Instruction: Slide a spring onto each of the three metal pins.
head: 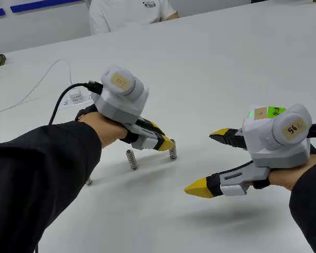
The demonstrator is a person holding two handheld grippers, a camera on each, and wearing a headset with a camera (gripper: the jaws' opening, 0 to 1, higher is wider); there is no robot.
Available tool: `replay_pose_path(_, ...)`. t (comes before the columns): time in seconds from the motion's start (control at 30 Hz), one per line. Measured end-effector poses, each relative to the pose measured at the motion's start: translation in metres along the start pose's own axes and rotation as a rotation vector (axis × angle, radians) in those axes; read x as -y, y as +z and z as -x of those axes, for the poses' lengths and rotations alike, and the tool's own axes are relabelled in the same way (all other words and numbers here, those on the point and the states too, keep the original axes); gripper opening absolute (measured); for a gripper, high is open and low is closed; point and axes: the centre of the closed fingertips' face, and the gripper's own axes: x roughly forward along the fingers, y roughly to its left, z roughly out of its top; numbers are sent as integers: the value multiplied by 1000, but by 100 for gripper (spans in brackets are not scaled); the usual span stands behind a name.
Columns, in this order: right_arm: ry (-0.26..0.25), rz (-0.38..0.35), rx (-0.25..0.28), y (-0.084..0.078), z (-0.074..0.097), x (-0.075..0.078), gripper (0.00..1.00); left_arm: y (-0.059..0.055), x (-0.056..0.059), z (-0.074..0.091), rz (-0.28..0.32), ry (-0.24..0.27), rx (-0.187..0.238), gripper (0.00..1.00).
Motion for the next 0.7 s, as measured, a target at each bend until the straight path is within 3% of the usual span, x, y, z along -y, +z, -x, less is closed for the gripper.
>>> replay_pose_path(0.7, 16, 14, -24, -6, -4, -6, 85, 7, 18, 38, -2, 44, 104, 29)
